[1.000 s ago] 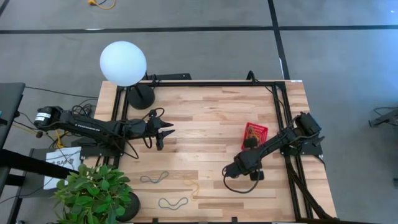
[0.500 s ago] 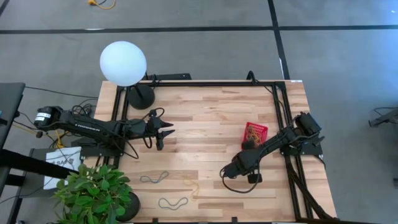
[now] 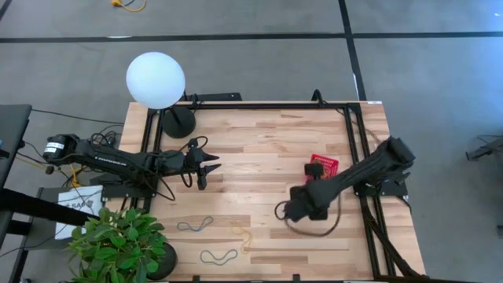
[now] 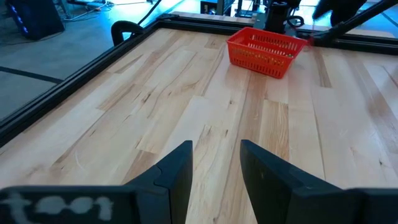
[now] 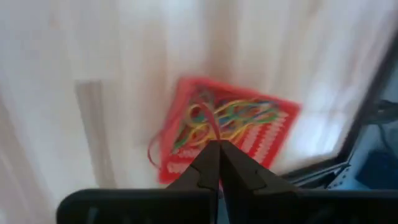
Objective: Pick and place rubber bands into bin
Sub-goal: Adjust the red rubber band inside the basket, then put the blue rubber band into the basket
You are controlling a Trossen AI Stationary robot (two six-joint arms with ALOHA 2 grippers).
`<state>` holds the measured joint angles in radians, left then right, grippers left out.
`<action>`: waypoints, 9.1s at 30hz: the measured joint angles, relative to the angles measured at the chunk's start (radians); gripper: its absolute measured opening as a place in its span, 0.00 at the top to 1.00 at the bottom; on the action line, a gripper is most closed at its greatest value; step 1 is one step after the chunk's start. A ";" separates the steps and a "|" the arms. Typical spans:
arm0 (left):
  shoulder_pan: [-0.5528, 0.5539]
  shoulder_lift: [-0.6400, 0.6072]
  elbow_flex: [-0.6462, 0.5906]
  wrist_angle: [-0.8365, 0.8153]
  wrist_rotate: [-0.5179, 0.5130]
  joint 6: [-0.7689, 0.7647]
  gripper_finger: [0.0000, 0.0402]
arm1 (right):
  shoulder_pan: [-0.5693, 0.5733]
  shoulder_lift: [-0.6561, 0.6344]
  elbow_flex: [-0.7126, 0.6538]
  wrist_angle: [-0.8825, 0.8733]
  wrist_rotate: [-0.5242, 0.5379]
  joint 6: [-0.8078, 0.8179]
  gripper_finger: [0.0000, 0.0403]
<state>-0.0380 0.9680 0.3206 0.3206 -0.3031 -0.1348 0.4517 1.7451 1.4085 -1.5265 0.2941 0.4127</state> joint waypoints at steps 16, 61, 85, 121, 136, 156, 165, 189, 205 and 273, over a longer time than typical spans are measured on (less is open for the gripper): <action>0.000 0.000 0.000 -0.026 0.002 0.006 0.69 | -0.136 -0.215 -0.332 0.027 0.024 0.306 0.99; -0.199 -0.004 0.000 -0.367 0.542 -0.134 0.69 | -0.328 -0.268 -0.598 1.747 -0.398 -0.439 0.72; -0.426 0.604 0.010 0.126 0.267 -0.235 0.70 | -0.288 -0.129 -0.592 2.168 -0.387 -0.375 0.72; -0.462 0.335 0.009 -0.258 0.193 -0.225 0.68 | -0.290 -0.102 -0.592 2.132 -0.378 -0.254 0.72; -0.461 0.327 0.009 -0.194 0.151 -0.157 0.65 | -0.351 -0.102 -0.592 2.133 -0.342 -0.254 0.72; -0.462 0.323 -0.026 -0.288 0.159 -0.249 0.65 | -0.380 -0.103 -0.592 2.135 -0.342 -0.255 0.72; -0.462 0.325 -0.031 -0.249 0.152 -0.047 0.87 | -0.422 -0.103 -0.592 2.125 -0.311 -0.262 0.72; -0.157 0.327 0.266 -0.077 -0.289 0.356 1.00 | -0.421 -0.012 -0.580 2.139 -0.184 -0.258 0.72; -0.109 0.327 0.274 -0.094 -0.285 0.412 1.00 | -0.458 0.194 -0.349 2.061 -0.160 -0.342 0.72; -0.026 0.326 0.274 -0.541 -0.587 -0.050 0.62 | -0.190 -0.423 -0.632 0.451 0.139 0.788 0.93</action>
<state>-0.0642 1.2938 0.5949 -0.2203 -0.8902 -0.1844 0.2616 1.3216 0.7761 -1.0754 0.4330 1.2002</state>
